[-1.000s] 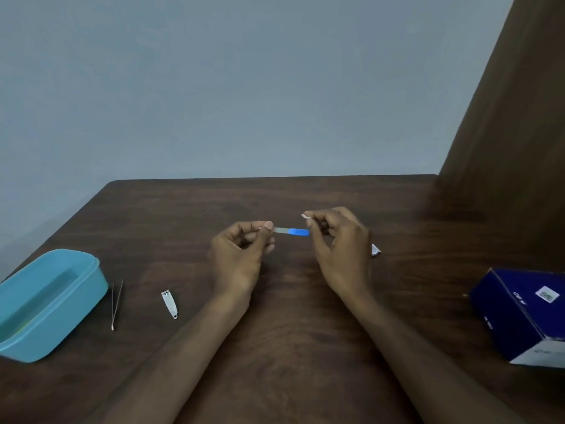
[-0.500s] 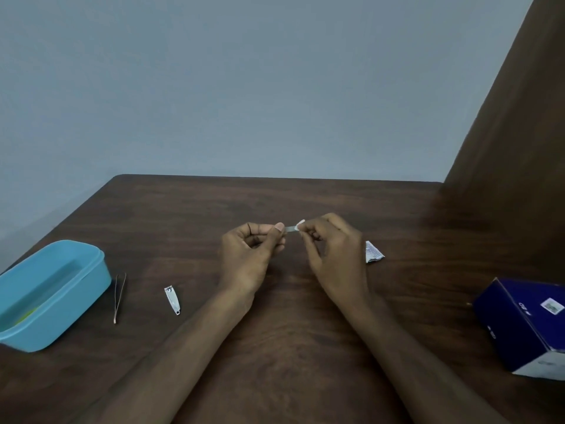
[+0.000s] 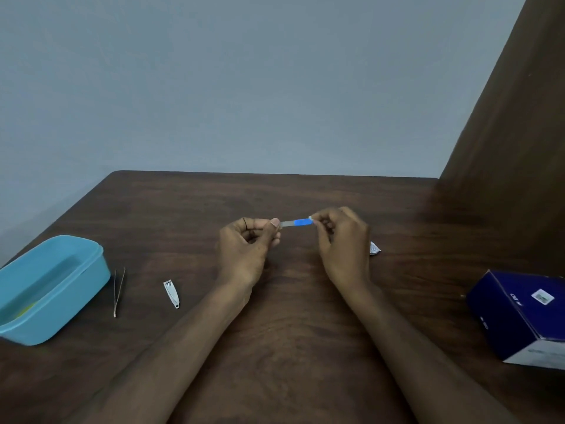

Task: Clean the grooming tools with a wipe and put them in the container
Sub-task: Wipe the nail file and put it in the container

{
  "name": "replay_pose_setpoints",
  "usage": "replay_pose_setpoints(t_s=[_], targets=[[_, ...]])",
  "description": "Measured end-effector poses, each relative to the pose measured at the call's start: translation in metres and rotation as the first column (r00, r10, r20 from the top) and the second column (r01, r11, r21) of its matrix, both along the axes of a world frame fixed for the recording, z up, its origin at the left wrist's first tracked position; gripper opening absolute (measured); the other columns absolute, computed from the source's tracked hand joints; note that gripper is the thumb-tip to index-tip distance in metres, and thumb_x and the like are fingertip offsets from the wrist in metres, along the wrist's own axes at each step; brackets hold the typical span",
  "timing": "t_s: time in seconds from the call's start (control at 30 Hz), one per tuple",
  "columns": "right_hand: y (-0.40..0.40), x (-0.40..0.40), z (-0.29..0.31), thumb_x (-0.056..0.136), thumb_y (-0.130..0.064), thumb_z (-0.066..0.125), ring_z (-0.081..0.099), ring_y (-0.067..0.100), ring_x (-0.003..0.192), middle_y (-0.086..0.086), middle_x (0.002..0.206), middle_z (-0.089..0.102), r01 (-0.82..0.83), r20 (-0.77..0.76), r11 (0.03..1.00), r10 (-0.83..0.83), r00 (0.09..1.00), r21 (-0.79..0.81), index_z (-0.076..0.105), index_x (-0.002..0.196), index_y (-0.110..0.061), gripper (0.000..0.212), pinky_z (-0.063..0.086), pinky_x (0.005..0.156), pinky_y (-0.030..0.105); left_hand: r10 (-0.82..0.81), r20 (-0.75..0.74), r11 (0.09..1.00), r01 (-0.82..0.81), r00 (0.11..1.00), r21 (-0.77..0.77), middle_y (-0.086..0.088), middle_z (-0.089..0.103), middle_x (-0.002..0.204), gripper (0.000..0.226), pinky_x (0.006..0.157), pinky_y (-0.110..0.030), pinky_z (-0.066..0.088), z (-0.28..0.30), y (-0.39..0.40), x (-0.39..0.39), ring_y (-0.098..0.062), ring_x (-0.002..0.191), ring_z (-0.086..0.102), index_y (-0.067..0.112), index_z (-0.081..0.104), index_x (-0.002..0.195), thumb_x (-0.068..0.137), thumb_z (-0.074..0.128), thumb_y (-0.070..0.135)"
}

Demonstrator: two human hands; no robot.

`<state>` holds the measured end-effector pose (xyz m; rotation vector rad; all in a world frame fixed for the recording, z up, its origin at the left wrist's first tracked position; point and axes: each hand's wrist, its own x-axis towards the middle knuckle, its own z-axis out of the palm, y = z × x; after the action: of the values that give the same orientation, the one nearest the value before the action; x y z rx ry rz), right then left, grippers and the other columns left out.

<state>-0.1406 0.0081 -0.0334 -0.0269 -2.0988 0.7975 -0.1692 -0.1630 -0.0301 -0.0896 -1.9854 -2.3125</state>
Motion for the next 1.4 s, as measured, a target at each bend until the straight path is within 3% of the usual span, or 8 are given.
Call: replay_pose_setpoints(t_s=[0.17,0.27,0.37,0.47,0.63,1.1,1.2,1.4], targets=[[0.001,0.007,0.01,0.098,-0.013,0.073,0.07,0.007,0.079,-0.017,0.087,0.073,-0.075,0.041,0.987,0.081,0.996,-0.139,0.077,0.094,-0.02,0.009,0.054,0.073,0.024,-0.083,-0.207,0.964,0.026,0.975,-0.265,-0.002,0.08,0.078,0.014,0.07,-0.028,0.065,0.006,-0.003,0.006,-0.016,0.072,0.078,0.01,0.077,0.088,0.09,0.086,0.02],[0.001,0.006,0.007,0.102,-0.011,0.066,0.074,0.016,0.071,-0.005,0.085,0.079,-0.275,0.202,0.9,0.355,0.913,-0.339,0.078,0.099,-0.019,0.015,0.059,0.073,0.034,-0.044,-0.234,0.97,-0.015,0.971,-0.245,-0.002,0.079,0.077,0.013,0.065,-0.025,0.064,0.007,-0.004,0.005,-0.016,0.07,0.078,0.01,0.077,0.088,0.088,0.087,0.018],[0.001,0.004,0.006,0.099,-0.022,0.065,0.074,0.015,0.078,0.0,0.099,0.081,-0.386,0.18,0.783,0.522,0.833,-0.488,0.081,0.103,-0.022,0.016,0.062,0.083,0.043,0.024,-0.233,0.972,-0.077,0.972,-0.22,0.0,0.078,0.078,0.014,0.061,-0.021,0.061,0.005,-0.003,0.0,-0.012,0.068,0.076,0.012,0.075,0.088,0.088,0.088,0.017],[0.0,0.004,0.005,0.092,-0.02,0.08,0.079,0.02,0.092,-0.01,0.103,0.082,-0.34,0.192,0.812,0.473,0.86,-0.475,0.082,0.099,-0.028,0.01,0.064,0.09,0.048,0.064,-0.229,0.974,-0.11,0.971,-0.199,0.002,0.077,0.078,0.014,0.059,-0.021,0.06,0.002,-0.002,-0.004,-0.007,0.065,0.073,0.014,0.074,0.086,0.089,0.087,0.017],[0.004,0.004,0.007,0.084,-0.016,0.09,0.077,0.024,0.084,-0.007,0.091,0.082,-0.254,0.163,0.821,0.383,0.909,-0.512,0.08,0.087,-0.023,0.013,0.063,0.081,0.041,0.07,-0.186,0.977,-0.105,0.98,-0.183,-0.001,0.077,0.081,0.016,0.064,-0.033,0.066,-0.001,-0.003,-0.008,-0.007,0.066,0.073,0.011,0.075,0.09,0.089,0.087,0.021],[0.007,0.002,0.001,0.088,-0.016,0.087,0.072,0.011,0.077,-0.001,0.087,0.081,-0.347,0.202,0.757,0.526,0.826,-0.553,0.081,0.095,-0.022,0.011,0.061,0.075,0.043,0.012,-0.172,0.986,-0.04,0.985,-0.162,-0.006,0.076,0.081,0.018,0.056,-0.026,0.06,0.001,-0.004,-0.004,-0.009,0.064,0.071,0.007,0.075,0.094,0.09,0.086,0.02],[0.005,0.004,0.005,0.091,-0.015,0.084,0.07,0.005,0.077,-0.004,0.089,0.081,-0.414,0.22,0.729,0.6,0.769,-0.545,0.081,0.1,-0.018,0.01,0.057,0.072,0.029,-0.047,-0.195,0.978,0.005,0.98,-0.21,-0.005,0.077,0.084,0.019,0.055,-0.026,0.061,0.001,-0.002,-0.001,-0.008,0.07,0.073,0.008,0.074,0.095,0.09,0.086,0.021],[0.009,0.001,0.001,0.091,-0.018,0.085,0.065,0.013,0.068,0.008,0.084,0.081,-0.332,0.195,0.741,0.525,0.829,-0.584,0.083,0.099,-0.017,0.009,0.055,0.068,0.037,0.062,-0.173,0.98,-0.093,0.983,-0.178,-0.002,0.076,0.085,0.015,0.049,-0.025,0.056,0.0,-0.004,-0.008,-0.002,0.07,0.069,0.017,0.074,0.09,0.089,0.088,0.024]])
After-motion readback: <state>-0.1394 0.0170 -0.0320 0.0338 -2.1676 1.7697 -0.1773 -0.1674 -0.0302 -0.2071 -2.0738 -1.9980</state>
